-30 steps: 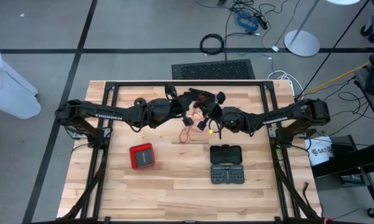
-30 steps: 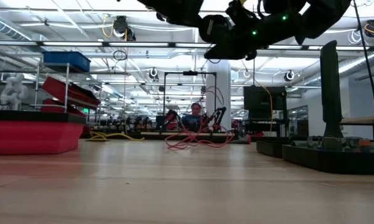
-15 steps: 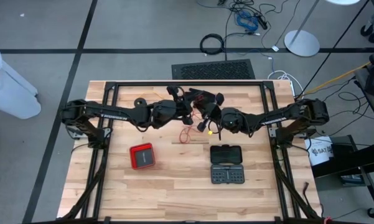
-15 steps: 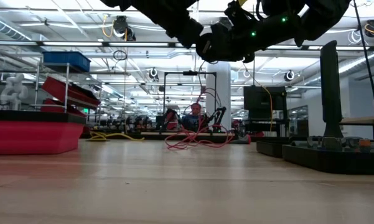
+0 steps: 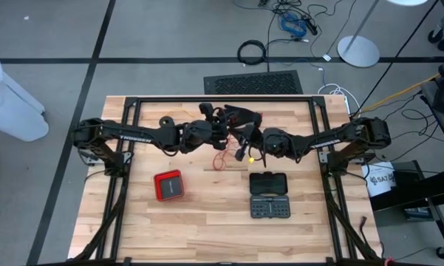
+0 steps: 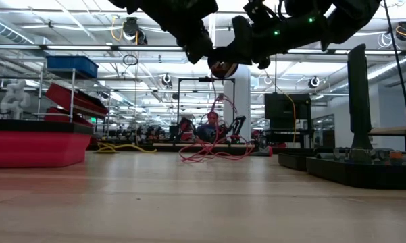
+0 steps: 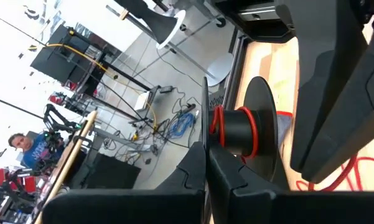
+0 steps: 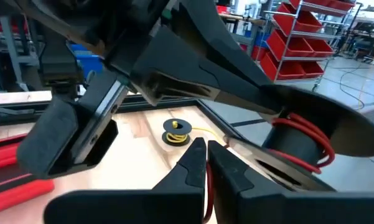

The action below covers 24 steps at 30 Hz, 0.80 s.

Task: Coil cords
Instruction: Coil the red wire onto the spool

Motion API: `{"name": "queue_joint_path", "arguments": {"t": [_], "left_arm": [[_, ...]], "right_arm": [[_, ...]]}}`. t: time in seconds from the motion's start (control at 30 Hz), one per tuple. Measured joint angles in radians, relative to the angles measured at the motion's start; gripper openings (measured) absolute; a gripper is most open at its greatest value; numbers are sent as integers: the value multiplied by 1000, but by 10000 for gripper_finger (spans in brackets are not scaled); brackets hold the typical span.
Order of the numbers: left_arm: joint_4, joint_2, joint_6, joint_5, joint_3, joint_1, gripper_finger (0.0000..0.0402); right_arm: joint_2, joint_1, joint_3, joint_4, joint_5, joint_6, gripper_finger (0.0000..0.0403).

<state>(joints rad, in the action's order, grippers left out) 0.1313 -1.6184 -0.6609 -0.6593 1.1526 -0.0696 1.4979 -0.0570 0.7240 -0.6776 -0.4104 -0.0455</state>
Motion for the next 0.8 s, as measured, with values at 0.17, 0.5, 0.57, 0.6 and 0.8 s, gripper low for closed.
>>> {"name": "queue_joint_path", "arguments": {"t": [0.17,0.5,0.57,0.6,0.8], "left_arm": [[0,0,1,4,0,0,0],[-85,0,27,11,0,0,0],[-105,-1,27,11,0,0,0],[-112,-1,27,11,0,0,0],[-152,-1,46,16,0,7,0]], "right_arm": [[0,0,25,16,44,1,0],[-6,17,68,43,51,-87,0],[-16,20,68,46,52,-113,0],[-21,20,69,46,51,-120,0],[-90,20,69,121,48,-166,0]]}}
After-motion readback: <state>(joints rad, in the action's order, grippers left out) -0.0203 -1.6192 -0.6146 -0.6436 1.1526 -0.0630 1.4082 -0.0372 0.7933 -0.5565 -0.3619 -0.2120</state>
